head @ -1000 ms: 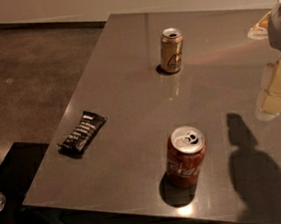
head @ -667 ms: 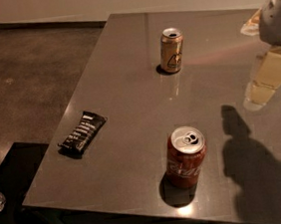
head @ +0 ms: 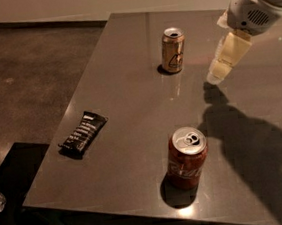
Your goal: Move orange can near coke can
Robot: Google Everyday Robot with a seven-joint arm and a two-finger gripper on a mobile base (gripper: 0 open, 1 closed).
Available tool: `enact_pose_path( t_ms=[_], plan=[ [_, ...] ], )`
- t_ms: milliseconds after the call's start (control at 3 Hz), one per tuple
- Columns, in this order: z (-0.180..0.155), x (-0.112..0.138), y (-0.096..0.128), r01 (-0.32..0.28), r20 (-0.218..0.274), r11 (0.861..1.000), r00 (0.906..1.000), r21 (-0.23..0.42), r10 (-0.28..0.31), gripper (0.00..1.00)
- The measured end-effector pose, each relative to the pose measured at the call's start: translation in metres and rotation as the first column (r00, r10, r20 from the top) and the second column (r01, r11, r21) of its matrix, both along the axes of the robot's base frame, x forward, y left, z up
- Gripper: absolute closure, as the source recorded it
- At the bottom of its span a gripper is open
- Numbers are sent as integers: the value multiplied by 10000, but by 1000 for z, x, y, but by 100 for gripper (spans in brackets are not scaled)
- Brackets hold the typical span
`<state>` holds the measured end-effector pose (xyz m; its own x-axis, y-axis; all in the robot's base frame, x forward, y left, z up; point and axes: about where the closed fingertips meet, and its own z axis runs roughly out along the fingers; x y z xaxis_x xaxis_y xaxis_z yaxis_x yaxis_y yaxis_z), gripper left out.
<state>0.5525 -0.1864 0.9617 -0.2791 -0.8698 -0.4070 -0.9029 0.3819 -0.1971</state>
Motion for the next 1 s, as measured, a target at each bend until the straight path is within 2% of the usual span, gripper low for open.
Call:
enact_pose_path(
  t_ms=[333,1000],
  plan=[
    [-9,48,21,274,96,9968,9996,749,-282,0],
    [-35,117,52,670,-239,9863,9977,1508,-641,0]
  ],
)
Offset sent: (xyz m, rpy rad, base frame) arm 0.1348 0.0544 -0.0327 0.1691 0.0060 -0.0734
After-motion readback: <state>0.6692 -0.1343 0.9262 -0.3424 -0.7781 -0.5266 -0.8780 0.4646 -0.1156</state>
